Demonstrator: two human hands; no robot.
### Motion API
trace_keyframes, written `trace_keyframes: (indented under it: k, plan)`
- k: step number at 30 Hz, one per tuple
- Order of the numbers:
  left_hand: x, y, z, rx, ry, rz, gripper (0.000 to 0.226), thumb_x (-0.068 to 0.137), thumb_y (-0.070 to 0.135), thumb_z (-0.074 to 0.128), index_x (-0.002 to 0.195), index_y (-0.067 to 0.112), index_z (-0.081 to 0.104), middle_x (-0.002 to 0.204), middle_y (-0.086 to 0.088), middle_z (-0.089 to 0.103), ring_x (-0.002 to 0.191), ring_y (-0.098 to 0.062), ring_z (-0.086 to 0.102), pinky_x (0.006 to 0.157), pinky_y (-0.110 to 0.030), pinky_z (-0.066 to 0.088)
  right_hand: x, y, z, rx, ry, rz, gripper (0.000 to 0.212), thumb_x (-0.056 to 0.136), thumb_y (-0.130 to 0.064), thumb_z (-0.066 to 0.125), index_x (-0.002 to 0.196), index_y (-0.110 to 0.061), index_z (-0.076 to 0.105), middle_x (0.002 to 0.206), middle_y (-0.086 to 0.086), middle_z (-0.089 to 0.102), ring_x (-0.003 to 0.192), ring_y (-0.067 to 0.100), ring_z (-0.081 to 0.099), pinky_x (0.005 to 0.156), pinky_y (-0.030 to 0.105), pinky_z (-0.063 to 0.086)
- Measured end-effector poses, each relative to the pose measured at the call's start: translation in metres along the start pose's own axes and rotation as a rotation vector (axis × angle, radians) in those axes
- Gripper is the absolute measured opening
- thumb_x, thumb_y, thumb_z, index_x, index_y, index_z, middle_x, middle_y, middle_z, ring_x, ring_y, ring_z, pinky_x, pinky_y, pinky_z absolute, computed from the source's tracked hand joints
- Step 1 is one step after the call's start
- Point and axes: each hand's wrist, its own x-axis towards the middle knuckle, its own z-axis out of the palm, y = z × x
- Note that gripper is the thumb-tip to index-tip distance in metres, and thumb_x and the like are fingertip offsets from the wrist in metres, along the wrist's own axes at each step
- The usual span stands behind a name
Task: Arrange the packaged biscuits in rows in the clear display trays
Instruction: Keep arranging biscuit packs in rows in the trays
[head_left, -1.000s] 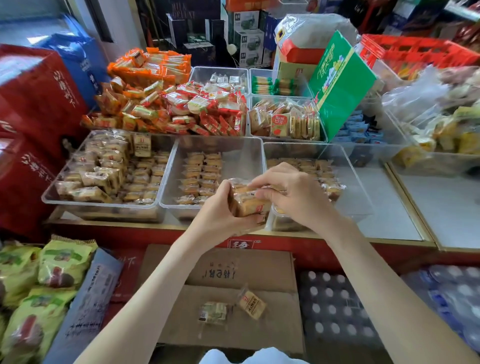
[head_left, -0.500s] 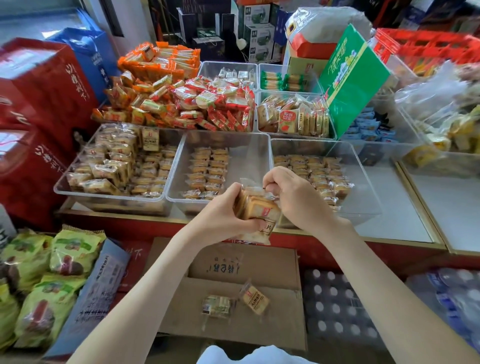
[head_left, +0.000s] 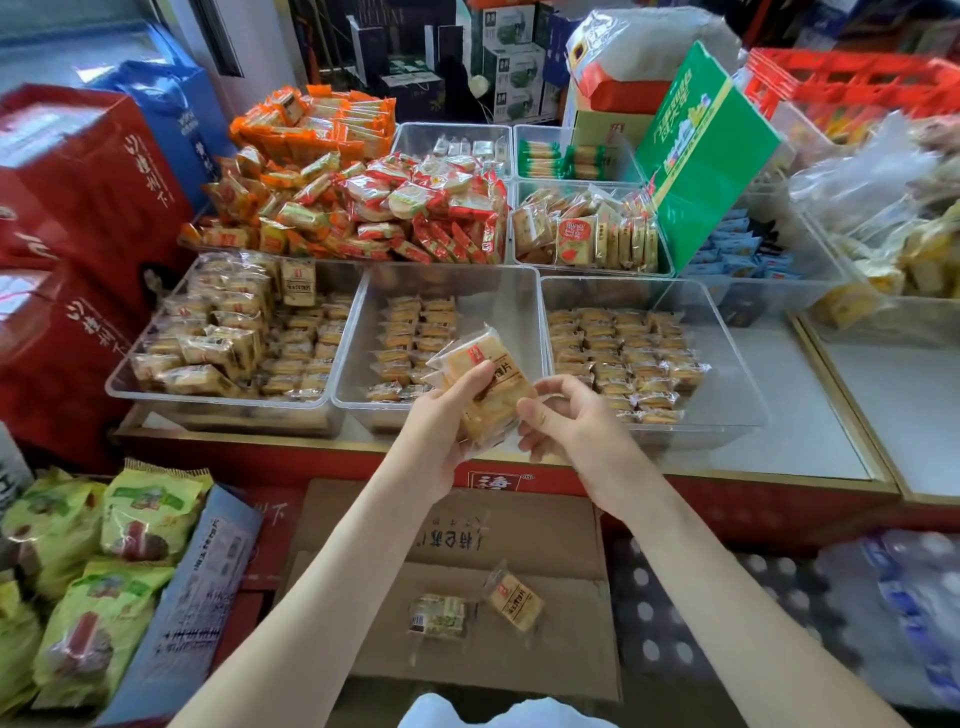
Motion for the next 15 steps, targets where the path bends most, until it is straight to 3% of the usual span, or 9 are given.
trace_keyframes:
  k: [5, 10, 11, 13, 15]
  plan:
    - [0.005, -0.005, 0.011, -0.034, 0.008, 0.044, 0.028, 0.086, 0.034, 0.069, 0.109, 0.018, 0.065, 0.103, -0.005, 0.075, 0.103, -0.024, 0.069, 0.090, -0.034, 0.055, 0.002, 0.005, 0.004, 0.196, 0.159, -0.058, 0.018, 0.093, -0.003, 0.059, 0.108, -0.011, 0.054, 0.091, 0.008, 0.068, 0.078, 0.017, 0.066, 0.069, 0.024, 0.055]
    - [0.008, -0.007, 0.019, -0.064, 0.011, 0.063, 0.015, 0.088, 0.030, 0.068, 0.101, 0.023, 0.065, 0.090, 0.003, 0.077, 0.093, -0.016, 0.072, 0.082, -0.030, 0.055, 0.002, 0.007, -0.007, 0.430, 0.079, -0.026, 0.024, 0.092, 0.004, 0.055, 0.112, -0.008, 0.047, 0.085, 0.009, 0.059, 0.071, 0.017, 0.061, 0.068, 0.026, 0.054]
    - [0.008, -0.008, 0.019, -0.038, 0.027, 0.073, 0.012, 0.088, 0.029, 0.069, 0.098, 0.024, 0.065, 0.087, 0.005, 0.077, 0.090, -0.015, 0.072, 0.078, -0.028, 0.055, 0.003, 0.008, -0.011, 0.377, 0.075, -0.009, 0.025, 0.093, 0.002, 0.055, 0.113, -0.010, 0.047, 0.086, 0.010, 0.059, 0.073, 0.017, 0.061, 0.072, 0.029, 0.055]
    - [0.009, -0.009, 0.018, 0.051, 0.072, 0.092, 0.014, 0.087, 0.029, 0.071, 0.099, 0.023, 0.066, 0.087, 0.006, 0.077, 0.086, -0.012, 0.073, 0.071, -0.025, 0.057, 0.003, 0.008, -0.016, -0.022, 0.152, -0.039, 0.028, 0.095, -0.009, 0.057, 0.119, -0.019, 0.047, 0.096, 0.007, 0.060, 0.085, 0.017, 0.062, 0.087, 0.038, 0.055]
    - [0.013, -0.008, 0.017, 0.159, 0.121, 0.120, 0.038, 0.081, 0.035, 0.077, 0.112, 0.016, 0.064, 0.101, -0.003, 0.075, 0.088, -0.013, 0.073, 0.064, -0.022, 0.057, 0.004, 0.003, -0.016, -0.377, 0.221, -0.176, 0.038, 0.094, -0.027, 0.061, 0.129, -0.027, 0.045, 0.109, -0.001, 0.056, 0.101, 0.014, 0.057, 0.092, 0.035, 0.051]
